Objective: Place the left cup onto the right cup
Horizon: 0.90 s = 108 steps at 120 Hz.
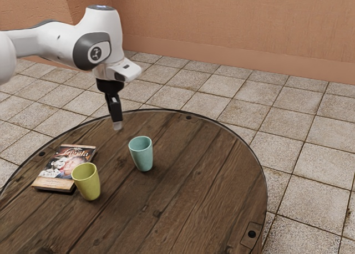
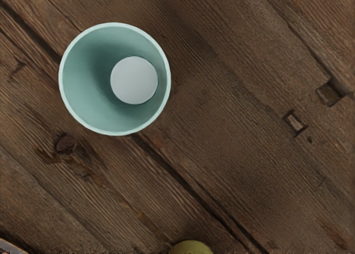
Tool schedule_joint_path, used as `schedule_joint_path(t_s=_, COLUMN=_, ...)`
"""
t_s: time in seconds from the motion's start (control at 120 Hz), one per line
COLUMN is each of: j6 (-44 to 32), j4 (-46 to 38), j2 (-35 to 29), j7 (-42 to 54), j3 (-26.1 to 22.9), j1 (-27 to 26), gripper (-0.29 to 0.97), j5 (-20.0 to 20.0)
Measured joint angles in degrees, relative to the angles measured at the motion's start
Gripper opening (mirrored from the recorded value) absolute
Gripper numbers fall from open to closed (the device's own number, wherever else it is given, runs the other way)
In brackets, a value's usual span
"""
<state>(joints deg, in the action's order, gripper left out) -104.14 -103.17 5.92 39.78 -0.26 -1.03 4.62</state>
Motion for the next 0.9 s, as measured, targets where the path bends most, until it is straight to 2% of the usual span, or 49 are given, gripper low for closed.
schedule_joint_path(t_s=0.058, j6=-0.5, j4=-2.6, j2=-1.1, j7=0.3, j3=0.0, j1=0.5, gripper=0.68, j5=-0.3)
schedule_joint_path(t_s=0.267, j6=-9.2, j4=-24.0, j2=-9.2, j7=0.1, j3=0.2, j1=2.9, gripper=0.68, j5=0.2)
schedule_joint_path(t_s=0.392, j6=-16.3, j4=-32.2, j2=-11.7, j7=-0.6, j3=0.2, j1=3.2, gripper=0.68, j5=3.0)
schedule_joint_path(t_s=0.517, j6=-21.0, j4=-35.8, j2=-14.2, j7=-1.9, j3=0.2, j1=3.7, gripper=0.68, j5=6.7)
schedule_joint_path(t_s=0.717, j6=-25.0, j4=-38.0, j2=-13.2, j7=-4.2, j3=0.1, j1=4.3, gripper=0.67, j5=8.7)
schedule_joint_path(t_s=0.833, j6=-27.4, j4=-38.3, j2=-10.0, j7=-5.4, j3=0.1, j1=4.0, gripper=0.53, j5=9.1)
schedule_joint_path(t_s=0.9, j6=-28.8, j4=-38.1, j2=-8.5, j7=-6.1, j3=0.1, j1=3.9, gripper=0.4, j5=9.3)
